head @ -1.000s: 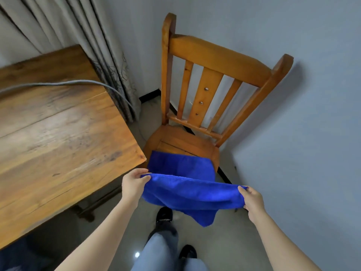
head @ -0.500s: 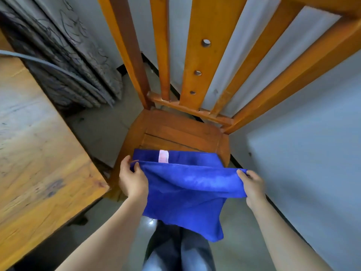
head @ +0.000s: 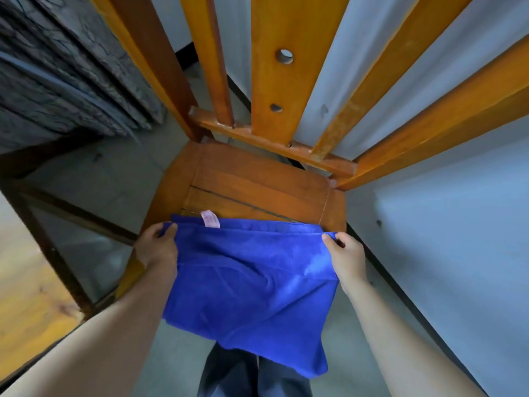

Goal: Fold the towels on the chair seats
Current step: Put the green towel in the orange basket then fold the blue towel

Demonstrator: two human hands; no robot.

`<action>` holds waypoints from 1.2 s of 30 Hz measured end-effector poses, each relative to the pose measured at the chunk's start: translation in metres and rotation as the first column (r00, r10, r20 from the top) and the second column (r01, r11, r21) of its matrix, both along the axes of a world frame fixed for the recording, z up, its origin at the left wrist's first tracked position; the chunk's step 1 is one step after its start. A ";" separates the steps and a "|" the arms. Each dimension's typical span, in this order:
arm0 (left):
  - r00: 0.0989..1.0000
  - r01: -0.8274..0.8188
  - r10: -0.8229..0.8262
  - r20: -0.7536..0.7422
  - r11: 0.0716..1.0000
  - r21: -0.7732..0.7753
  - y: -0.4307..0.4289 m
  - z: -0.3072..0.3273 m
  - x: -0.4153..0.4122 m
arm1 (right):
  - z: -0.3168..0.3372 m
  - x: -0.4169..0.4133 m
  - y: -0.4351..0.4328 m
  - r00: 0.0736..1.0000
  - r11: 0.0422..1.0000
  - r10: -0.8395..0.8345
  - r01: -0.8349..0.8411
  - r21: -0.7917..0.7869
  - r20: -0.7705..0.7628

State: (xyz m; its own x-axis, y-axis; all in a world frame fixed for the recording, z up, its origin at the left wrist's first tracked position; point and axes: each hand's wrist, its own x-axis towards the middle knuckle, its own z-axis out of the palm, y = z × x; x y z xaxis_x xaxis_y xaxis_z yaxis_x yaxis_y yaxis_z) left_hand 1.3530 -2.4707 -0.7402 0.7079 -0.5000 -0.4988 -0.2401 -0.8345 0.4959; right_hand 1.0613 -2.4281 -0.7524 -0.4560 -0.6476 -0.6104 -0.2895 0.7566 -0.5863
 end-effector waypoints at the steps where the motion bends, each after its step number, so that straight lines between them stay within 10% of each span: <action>1: 1.000 0.019 -0.019 -0.016 1.000 0.001 -0.002 -0.001 0.000 | -0.001 0.001 -0.001 0.998 0.999 0.044 -0.044 0.012 -0.048; 11: 0.970 0.181 -0.182 -0.160 0.983 -0.021 -0.011 -0.004 -0.013 | 0.003 0.016 -0.022 0.996 0.992 0.091 -0.092 0.091 0.007; 20: 0.954 0.284 -0.287 -0.089 0.958 -0.052 -0.003 -0.004 -0.010 | 0.016 -0.020 -0.024 0.796 0.944 0.099 -0.265 0.198 0.596; 28: 0.958 0.283 -0.286 -0.027 0.956 -0.080 0.008 -0.005 -0.002 | 0.014 -0.027 -0.009 0.916 0.999 -0.004 -0.016 0.046 0.401; 36: 0.867 0.481 -0.480 0.135 0.876 0.028 0.015 -0.003 0.007 | 0.020 -0.030 -0.005 0.960 0.960 0.281 -0.281 0.013 0.024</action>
State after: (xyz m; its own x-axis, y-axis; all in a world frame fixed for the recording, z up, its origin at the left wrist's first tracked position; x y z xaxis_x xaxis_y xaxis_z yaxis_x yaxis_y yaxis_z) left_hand 1.3602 -2.4558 -0.7435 0.4388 -0.7983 -0.4125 -0.6751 -0.5959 0.4350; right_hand 1.0316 -2.4335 -0.7328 -0.2436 -0.7378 -0.6295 -0.4787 0.6559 -0.5836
